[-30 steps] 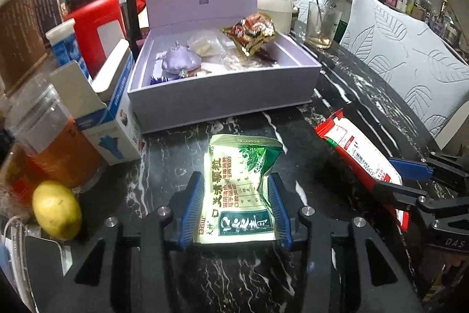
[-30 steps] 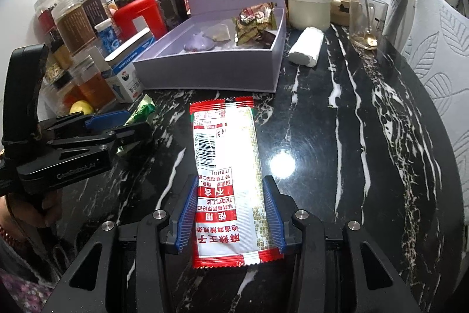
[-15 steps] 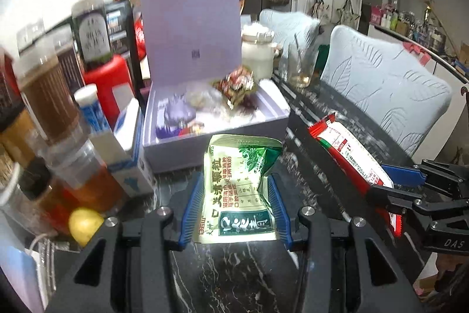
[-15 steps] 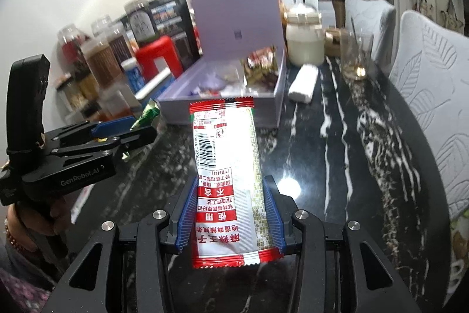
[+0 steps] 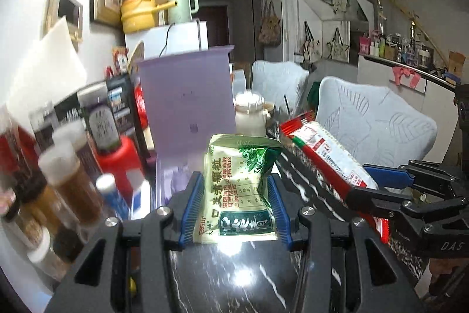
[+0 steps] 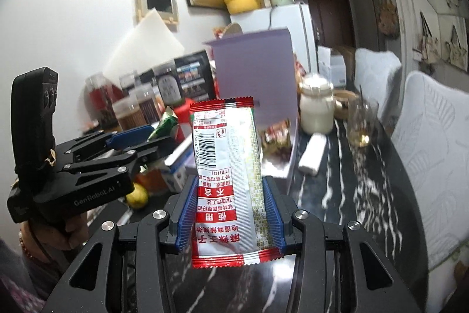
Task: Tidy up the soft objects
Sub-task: 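Lift both packets and carry them over the lavender box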
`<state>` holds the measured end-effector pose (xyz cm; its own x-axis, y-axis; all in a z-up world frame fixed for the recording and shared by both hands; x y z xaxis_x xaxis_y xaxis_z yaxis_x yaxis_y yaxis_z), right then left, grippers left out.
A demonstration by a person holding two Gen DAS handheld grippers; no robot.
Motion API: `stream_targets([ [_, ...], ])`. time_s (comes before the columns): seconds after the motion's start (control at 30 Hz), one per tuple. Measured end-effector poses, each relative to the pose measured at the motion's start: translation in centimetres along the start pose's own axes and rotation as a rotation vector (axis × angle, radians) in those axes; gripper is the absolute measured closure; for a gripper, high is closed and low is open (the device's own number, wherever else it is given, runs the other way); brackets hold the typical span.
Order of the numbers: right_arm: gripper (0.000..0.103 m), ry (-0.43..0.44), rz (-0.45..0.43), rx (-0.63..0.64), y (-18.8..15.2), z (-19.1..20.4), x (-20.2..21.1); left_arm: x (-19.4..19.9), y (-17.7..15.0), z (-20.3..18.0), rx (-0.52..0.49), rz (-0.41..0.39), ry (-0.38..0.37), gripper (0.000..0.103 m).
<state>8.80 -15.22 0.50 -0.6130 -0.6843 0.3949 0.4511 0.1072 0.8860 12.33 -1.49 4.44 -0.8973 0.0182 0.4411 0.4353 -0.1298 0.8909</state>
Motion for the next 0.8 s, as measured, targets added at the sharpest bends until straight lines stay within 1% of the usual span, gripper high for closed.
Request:
stream_targets([
  [0.13,0.06,0.013,-0.029,0.014,2.4,-0.2,-0.3,-0.6,2.4,0.4,0.0,-0.039,0.007,0.058],
  [0.27,0.06,0.014,-0.053,0.031,4.8,-0.6,-0.9,-1.7,4.4,1.1,0.007,-0.061,0.012,0.058],
  [0.47,0.06,0.019,-0.08,0.046,8.0,-1.8,-2.3,-4.5,7.6,2.3,0.008,-0.089,0.038,0.058],
  [0.6,0.06,0.019,-0.086,0.055,10.1,-2.8,-3.9,-7.0,9.0,3.0,0.015,-0.089,0.045,0.058],
  [0.8,0.06,0.025,-0.072,0.054,12.1,-4.5,-7.3,-11.2,9.8,4.3,0.037,-0.067,0.066,0.058],
])
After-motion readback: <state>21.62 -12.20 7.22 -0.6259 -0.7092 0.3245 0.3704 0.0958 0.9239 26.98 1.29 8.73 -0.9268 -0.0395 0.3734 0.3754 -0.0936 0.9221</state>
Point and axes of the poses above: each gripper's, at about its wrist camera, not at the fingertips, and x roughly against the way its jaws point, z to its left, y to its top, the point moved 10 cm from there along -x, roughly the way its jaws point, and after that the axes turned 7 degrees about y, right-handed, at the moved point
